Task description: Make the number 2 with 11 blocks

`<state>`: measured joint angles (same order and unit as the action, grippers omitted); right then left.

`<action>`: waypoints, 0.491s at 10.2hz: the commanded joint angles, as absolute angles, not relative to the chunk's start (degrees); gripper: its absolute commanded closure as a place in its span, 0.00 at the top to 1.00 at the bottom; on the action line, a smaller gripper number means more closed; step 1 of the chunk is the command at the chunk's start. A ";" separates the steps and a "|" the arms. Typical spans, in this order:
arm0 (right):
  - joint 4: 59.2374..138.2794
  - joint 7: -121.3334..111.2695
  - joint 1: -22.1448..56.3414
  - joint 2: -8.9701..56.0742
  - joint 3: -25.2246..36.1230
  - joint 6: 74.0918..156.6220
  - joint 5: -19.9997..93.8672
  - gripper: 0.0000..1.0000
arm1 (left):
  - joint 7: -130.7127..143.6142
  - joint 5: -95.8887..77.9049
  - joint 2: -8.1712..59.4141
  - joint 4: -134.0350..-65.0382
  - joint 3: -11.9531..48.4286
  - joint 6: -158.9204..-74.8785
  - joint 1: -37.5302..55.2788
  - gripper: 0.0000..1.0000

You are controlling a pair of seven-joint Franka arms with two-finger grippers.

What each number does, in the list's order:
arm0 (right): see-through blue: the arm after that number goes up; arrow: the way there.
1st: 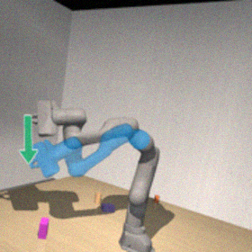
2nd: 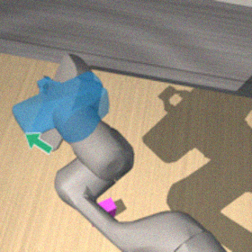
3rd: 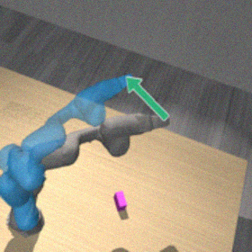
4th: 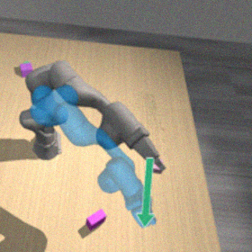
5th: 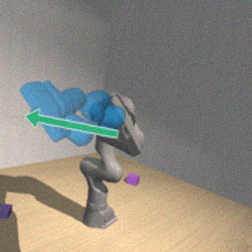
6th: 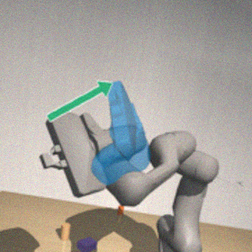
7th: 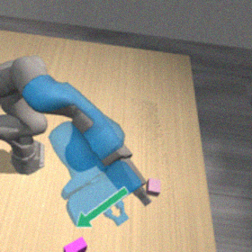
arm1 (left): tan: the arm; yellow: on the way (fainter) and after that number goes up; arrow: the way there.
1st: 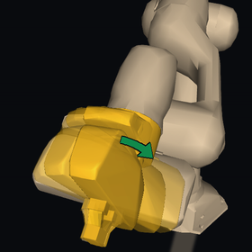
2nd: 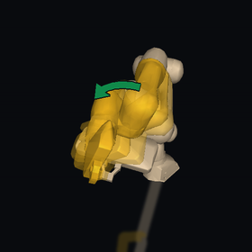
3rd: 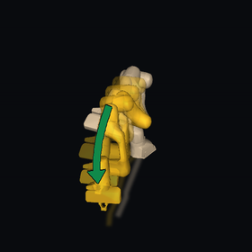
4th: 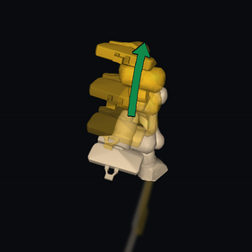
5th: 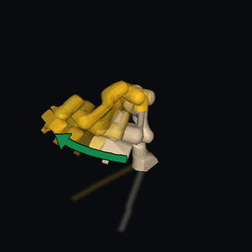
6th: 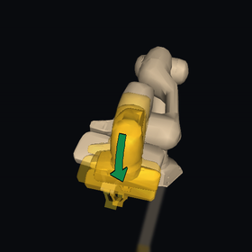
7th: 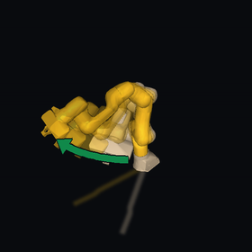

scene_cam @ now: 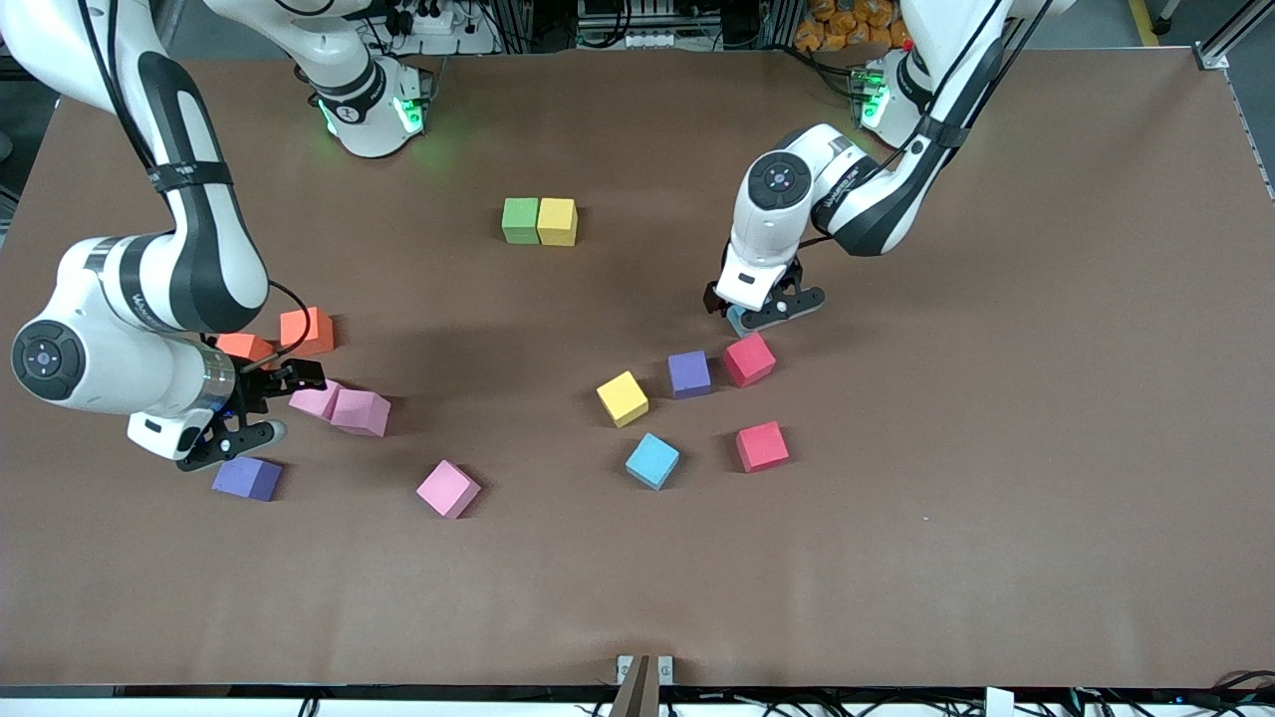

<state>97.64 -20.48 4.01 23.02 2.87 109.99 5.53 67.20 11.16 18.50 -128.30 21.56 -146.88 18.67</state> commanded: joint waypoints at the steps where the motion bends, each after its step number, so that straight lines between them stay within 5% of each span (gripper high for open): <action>1: 97.65 -20.92 3.96 22.85 2.81 109.95 5.54 1.00 | 67.59 12.48 17.14 -133.16 22.06 -153.02 16.70 1.00; 5: 97.65 -20.92 3.96 22.85 2.81 110.04 5.54 1.00 | 67.67 12.39 18.28 -133.15 21.89 -153.11 16.61 1.00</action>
